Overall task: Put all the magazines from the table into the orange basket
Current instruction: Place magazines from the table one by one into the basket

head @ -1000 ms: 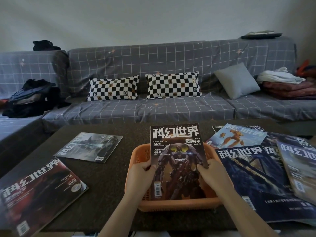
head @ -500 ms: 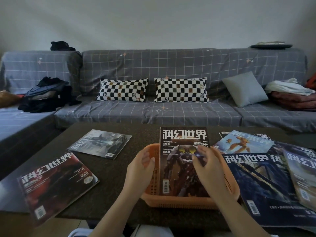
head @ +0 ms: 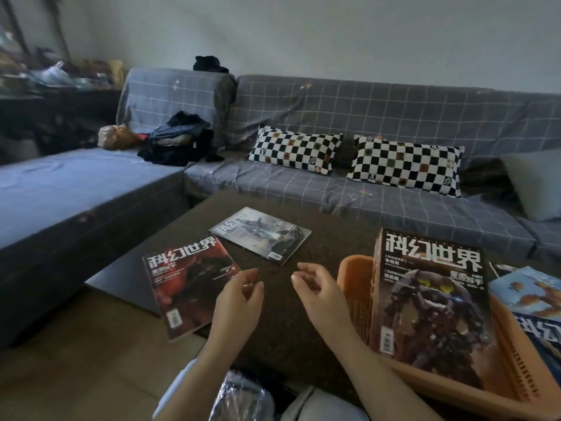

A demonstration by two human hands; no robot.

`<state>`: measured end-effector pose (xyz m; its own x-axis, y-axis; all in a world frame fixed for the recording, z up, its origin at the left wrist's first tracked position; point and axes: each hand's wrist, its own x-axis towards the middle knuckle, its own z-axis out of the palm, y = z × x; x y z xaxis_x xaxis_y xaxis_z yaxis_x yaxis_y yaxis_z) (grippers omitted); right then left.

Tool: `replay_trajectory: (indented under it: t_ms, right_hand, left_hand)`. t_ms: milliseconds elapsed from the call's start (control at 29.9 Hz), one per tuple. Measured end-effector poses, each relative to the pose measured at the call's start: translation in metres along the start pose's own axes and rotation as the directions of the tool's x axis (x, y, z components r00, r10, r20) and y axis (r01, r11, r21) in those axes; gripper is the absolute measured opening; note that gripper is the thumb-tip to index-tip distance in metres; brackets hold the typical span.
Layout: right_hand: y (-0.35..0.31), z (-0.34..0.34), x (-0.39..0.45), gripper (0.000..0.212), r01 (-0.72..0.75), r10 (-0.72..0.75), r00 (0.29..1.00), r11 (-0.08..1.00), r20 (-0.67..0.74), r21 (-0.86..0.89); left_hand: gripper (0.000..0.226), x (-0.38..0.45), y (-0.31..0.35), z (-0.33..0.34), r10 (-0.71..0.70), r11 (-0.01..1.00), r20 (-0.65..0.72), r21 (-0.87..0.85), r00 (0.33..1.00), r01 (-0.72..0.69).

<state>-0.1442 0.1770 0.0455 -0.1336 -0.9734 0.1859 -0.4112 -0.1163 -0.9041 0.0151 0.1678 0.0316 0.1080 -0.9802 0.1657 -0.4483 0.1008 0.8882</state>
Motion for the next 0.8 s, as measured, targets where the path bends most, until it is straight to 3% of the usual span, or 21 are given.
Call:
replay_trajectory:
  t_ms: [200,401,635,735,802]
  right_hand:
    - [0.015,0.057,0.021,0.032,-0.097,0.102,0.986,0.994,0.129,-0.042]
    - [0.029,0.095,0.038,0.048,-0.222,0.248,0.928,0.967,0.277,-0.124]
    - [0.029,0.112,0.049,0.059,-0.276,0.336,0.883,0.937,0.328,-0.215]
    - [0.028,0.111,0.048,0.062,-0.245,0.316,0.896,0.937,0.311,-0.248]
    - [0.028,0.11,0.042,0.062,-0.271,0.337,0.895,0.931,0.291,-0.245]
  left_hand:
    - [0.036,0.007,-0.046,-0.029,-0.128,0.976,-0.117,0.16,0.985,0.146]
    - [0.033,0.014,-0.093,-0.048,-0.227,0.902,-0.268,0.304,0.936,0.306]
    - [0.046,0.013,-0.11,-0.057,-0.302,0.923,-0.322,0.138,0.897,0.36]
    - [0.03,0.014,-0.112,-0.069,-0.314,0.941,-0.363,0.001,0.877,0.337]
    - [0.015,0.014,-0.11,-0.078,-0.403,0.915,-0.338,-0.162,0.851,0.369]
